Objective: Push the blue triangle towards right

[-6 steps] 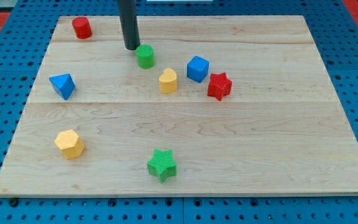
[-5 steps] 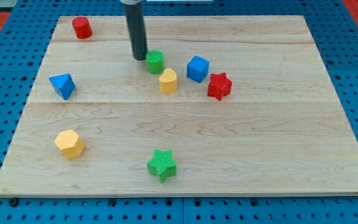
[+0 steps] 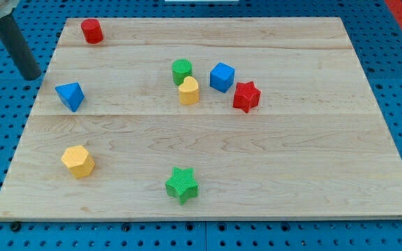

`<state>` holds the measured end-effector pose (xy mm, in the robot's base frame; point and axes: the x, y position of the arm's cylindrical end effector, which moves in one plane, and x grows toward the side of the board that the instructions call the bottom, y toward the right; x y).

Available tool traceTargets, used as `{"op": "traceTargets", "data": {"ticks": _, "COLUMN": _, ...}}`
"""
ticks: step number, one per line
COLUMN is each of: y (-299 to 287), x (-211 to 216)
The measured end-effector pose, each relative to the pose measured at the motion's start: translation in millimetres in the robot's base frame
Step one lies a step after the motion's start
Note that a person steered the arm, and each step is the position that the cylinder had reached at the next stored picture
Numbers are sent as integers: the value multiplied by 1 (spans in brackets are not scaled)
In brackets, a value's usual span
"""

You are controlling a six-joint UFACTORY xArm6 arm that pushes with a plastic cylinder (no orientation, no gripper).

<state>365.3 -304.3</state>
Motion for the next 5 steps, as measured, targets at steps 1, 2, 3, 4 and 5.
{"op": "traceTargets", "data": {"ticks": 1, "y": 9, "x": 44}}
{"op": "traceTargets", "data": {"ticks": 2, "y": 51, "x": 50}}
{"op": "traceTargets", "data": {"ticks": 3, "y": 131, "x": 44}}
{"op": "traceTargets", "data": {"ticks": 4, "y": 144, "x": 46}}
{"op": "traceTargets", "data": {"ticks": 5, "y": 134, "x": 43}}
